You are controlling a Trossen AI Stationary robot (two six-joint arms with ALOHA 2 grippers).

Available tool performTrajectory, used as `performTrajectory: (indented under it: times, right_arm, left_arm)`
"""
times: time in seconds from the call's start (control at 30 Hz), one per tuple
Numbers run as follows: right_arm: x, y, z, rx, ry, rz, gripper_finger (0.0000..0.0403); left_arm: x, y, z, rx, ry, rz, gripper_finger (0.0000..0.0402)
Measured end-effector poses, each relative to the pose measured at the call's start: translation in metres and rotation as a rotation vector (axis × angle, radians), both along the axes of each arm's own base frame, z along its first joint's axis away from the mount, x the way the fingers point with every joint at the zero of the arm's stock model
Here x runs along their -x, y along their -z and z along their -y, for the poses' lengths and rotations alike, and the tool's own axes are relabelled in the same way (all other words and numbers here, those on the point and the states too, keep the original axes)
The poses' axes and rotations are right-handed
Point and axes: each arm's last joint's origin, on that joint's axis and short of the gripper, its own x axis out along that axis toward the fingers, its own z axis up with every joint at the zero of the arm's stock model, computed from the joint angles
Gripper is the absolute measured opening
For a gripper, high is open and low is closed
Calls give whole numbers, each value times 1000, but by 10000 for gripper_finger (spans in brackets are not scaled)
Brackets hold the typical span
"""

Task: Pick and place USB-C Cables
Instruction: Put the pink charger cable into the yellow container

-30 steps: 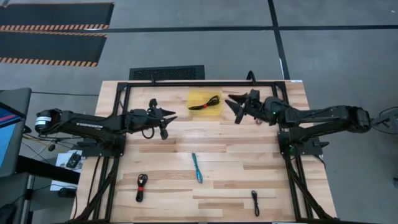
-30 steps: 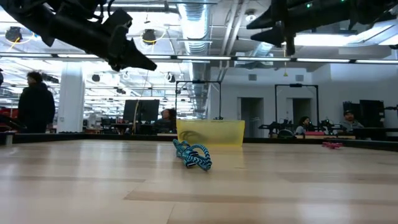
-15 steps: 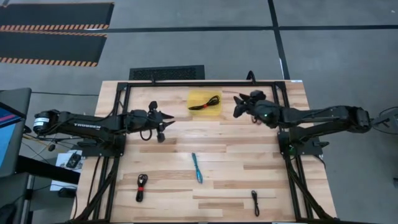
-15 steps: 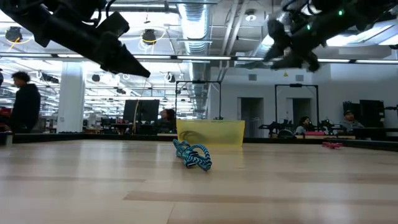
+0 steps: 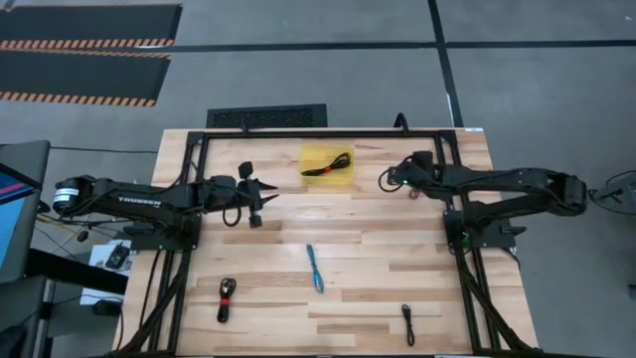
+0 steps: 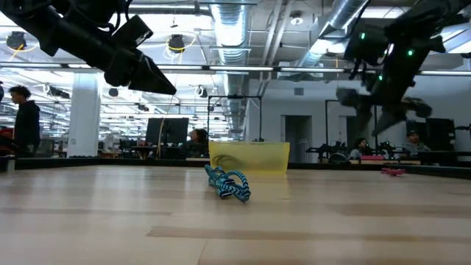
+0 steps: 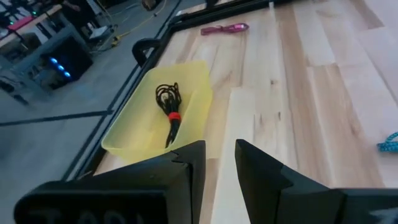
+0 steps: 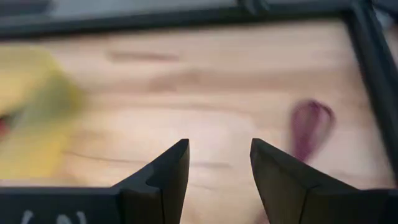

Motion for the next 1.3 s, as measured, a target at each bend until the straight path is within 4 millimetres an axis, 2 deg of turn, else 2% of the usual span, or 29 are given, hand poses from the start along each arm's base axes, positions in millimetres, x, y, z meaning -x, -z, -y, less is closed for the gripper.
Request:
performTrajectory:
  times: [0.2,0.37,0.57,0.73,0.97,1.13,1.3]
  right_arm:
    - [5,22,13,-136,87,-115,195]
    - [16,36,31,-346,117,-173,195]
    - [15,41,39,-280,81,-249,195]
    - [16,41,37,-276,63,-282,195]
    - [15,43,37,-297,9,-309,164]
    - [13,52,33,-338,-14,-376,129]
    - [8,65,33,-358,-20,-442,104]
  left_arm:
    - [-2,0,-6,96,-36,47,78]
    - [-8,11,-8,207,-77,31,78]
    - [-29,30,-12,160,-56,21,78]
    - [-40,41,-14,194,-70,26,78]
    - [-46,28,-10,229,-66,89,78]
    - [-43,17,-6,247,-56,140,78]
    - [-42,16,-6,279,-69,150,78]
